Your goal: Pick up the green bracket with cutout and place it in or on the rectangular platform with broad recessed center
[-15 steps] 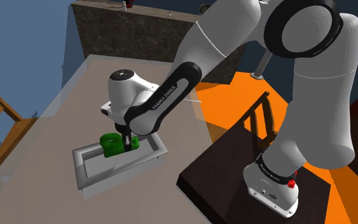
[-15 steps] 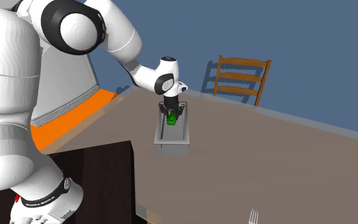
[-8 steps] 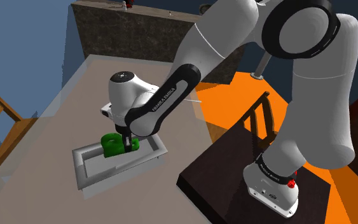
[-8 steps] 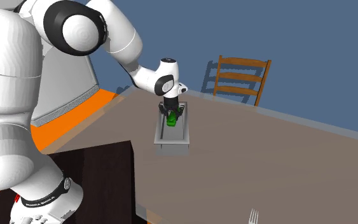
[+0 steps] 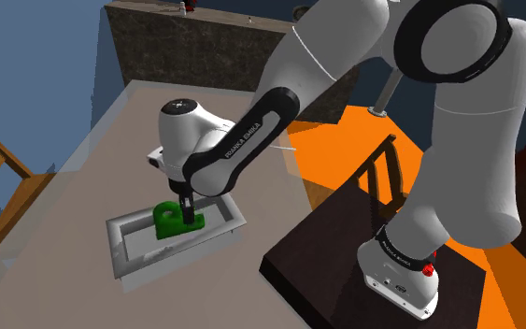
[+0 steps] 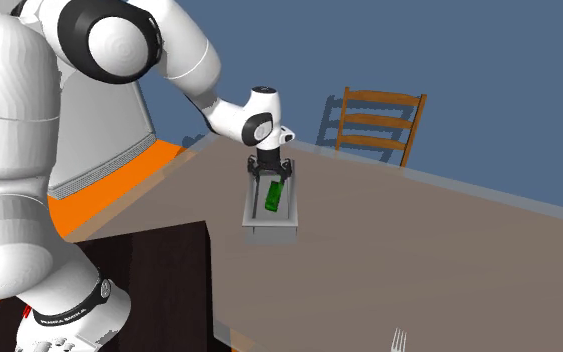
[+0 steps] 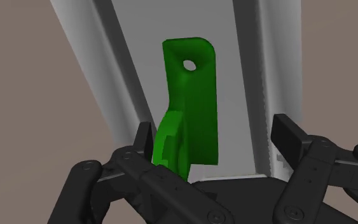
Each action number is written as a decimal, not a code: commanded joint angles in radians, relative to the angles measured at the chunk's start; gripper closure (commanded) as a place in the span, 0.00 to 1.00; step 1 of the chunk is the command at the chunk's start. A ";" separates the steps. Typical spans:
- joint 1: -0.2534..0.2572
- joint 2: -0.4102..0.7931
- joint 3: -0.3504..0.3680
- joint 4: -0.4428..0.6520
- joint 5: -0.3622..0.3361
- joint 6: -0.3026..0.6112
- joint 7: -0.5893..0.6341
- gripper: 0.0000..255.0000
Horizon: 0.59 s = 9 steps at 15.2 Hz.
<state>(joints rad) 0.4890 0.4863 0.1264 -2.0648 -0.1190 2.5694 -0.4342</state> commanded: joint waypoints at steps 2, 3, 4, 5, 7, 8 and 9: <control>-0.010 -0.073 0.012 -0.006 0.017 -0.067 -0.013 0.00; -0.010 -0.073 0.012 -0.006 0.017 -0.067 -0.013 0.00; -0.010 -0.073 0.012 -0.006 0.017 -0.067 -0.013 0.00; -0.010 -0.073 0.012 -0.006 0.017 -0.067 -0.013 0.00; -0.010 -0.073 0.012 -0.006 0.017 -0.067 -0.013 0.00; -0.010 -0.073 0.012 -0.006 0.017 -0.067 -0.013 0.00; -0.010 -0.073 0.012 -0.006 0.017 -0.067 -0.013 0.00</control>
<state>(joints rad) 0.4791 0.4130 0.1382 -2.0706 -0.1022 2.5026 -0.4471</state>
